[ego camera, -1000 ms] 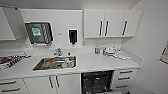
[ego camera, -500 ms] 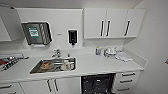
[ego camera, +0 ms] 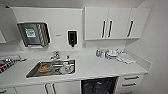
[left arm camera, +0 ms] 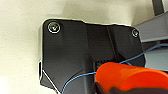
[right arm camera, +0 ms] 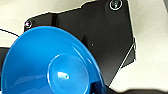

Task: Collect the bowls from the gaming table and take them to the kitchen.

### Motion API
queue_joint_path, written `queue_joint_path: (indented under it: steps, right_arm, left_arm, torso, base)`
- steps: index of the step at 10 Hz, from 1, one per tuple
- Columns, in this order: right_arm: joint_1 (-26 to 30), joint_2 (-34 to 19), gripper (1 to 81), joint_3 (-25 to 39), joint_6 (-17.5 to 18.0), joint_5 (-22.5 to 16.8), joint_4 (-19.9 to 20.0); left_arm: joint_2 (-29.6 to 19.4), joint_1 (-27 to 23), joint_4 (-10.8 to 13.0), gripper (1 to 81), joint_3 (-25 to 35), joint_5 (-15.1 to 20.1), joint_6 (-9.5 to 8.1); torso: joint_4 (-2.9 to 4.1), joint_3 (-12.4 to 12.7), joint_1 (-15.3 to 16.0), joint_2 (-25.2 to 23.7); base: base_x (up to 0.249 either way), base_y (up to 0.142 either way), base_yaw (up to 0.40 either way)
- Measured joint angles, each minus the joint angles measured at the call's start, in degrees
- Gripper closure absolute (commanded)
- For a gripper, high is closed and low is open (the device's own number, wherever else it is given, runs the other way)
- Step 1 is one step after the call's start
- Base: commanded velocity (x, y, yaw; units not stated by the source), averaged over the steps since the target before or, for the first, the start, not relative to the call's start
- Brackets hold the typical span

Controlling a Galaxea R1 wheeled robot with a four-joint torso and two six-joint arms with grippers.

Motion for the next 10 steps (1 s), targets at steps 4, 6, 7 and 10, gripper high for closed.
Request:
queue_joint_path:
  steps: [4, 6, 7, 10]
  right_arm:
    - [0.74, -0.2, 81.1, 0.27, 0.02, 0.04, 0.0]
    - [0.26, -0.74, 81.1, 1.18, 0.02, -0.11, 0.0]
    - [0.09, -1.29, 81.1, 2.1, 0.02, -0.29, 0.0]
    - [0.09, -2.82, 81.1, 4.72, 0.05, -0.27, 0.07]
  left_arm:
    - [-0.04, -0.48, 0.0, 81.1, 0.0, -0.02, 0.0]
    - [-0.01, -0.11, 0.0, 81.1, 0.0, -0.09, 0.01]
    - [0.0, 0.02, 0.0, 81.1, 0.0, -0.04, 0.0]
    - [-0.01, -0.04, 0.0, 81.1, 0.0, -0.04, 0.04]
  torso:
    - [0.02, 0.0, 0.1, 0.07]
    - [0.02, 0.0, 0.06, 0.05]
    - [0.02, 0.0, 0.03, 0.05]
    - [0.02, 0.0, 0.03, 0.05]
  base:
    - [0.056, 0.0, 0.0]
    - [0.0, 0.0, 0.0]
    - [0.0, 0.0, 0.0]
    - [0.0, 0.0, 0.0]
